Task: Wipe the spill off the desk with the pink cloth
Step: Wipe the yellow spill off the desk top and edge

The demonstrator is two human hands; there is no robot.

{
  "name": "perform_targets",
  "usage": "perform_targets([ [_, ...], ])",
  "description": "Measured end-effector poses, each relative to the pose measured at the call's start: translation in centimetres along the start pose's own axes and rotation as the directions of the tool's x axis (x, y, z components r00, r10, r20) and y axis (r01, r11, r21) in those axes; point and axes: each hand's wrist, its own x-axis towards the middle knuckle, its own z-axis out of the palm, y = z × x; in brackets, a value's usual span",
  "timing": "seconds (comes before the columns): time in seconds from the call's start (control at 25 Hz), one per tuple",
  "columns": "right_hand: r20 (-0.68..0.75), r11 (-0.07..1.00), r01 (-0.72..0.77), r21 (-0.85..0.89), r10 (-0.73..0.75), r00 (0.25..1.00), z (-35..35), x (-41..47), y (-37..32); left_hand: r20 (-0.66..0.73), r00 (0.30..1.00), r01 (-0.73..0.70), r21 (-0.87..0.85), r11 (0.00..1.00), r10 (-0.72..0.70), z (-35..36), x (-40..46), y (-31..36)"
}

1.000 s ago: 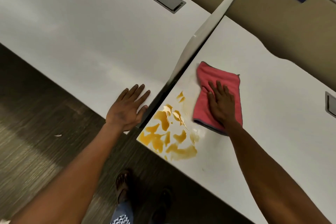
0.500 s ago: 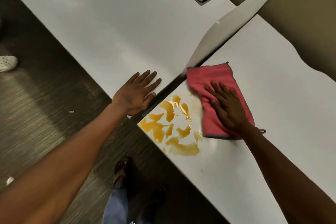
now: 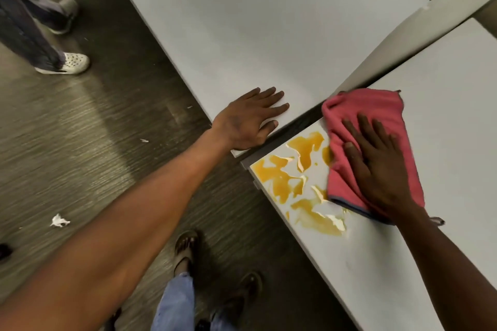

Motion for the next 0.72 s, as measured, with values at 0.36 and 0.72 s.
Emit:
perform_targets([
  [0.36,0.018,0.993,-0.081,0.082,0.08,0.997,-0.4,-1.5,-1.6,0.041,0.994,-0.1,0.043,0.994,0.098,0.2,-0.9,-0.9],
  [0.72,-0.072,0.953,-0.287,0.097,0.294,0.953,0.2,0.2,-3.6,-0.036,0.998,-0.051,0.011,0.999,0.052,0.9,-1.0,-0.6],
])
